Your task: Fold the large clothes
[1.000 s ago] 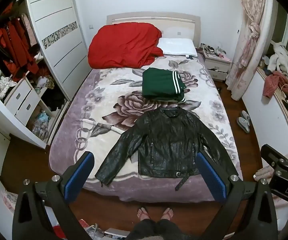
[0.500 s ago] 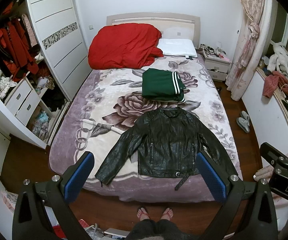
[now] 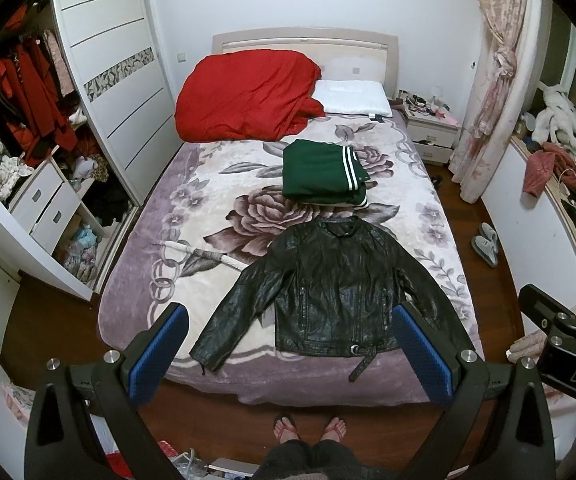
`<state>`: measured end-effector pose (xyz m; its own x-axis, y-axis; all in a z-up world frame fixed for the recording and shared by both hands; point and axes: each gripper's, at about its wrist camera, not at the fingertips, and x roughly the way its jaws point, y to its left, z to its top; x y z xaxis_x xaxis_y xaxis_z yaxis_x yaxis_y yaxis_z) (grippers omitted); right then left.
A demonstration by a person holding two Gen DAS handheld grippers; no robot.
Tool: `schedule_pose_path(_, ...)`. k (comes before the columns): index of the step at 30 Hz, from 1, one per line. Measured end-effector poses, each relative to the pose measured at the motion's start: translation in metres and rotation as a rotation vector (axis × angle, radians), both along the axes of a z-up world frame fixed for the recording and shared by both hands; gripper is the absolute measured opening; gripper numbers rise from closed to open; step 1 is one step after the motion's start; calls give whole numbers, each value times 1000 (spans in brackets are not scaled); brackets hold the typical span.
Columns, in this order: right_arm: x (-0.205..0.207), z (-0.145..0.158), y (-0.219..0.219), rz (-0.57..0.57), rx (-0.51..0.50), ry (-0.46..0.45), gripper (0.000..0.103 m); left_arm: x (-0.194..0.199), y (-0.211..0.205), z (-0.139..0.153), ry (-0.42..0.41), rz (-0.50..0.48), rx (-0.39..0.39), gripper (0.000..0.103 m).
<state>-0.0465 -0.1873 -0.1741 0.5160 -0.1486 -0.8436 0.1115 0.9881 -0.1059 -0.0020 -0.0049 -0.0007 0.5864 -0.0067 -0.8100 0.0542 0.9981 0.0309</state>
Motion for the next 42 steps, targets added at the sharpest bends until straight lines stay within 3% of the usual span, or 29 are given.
schedule_pose_path(6, 0, 2, 0, -1, 1, -1, 103, -3, -16, -8, -4, 0, -3, 103)
schedule_pose_path(42, 1, 18, 0, 2, 7, -7, 103, -2, -18, -1, -15, 0, 0, 103)
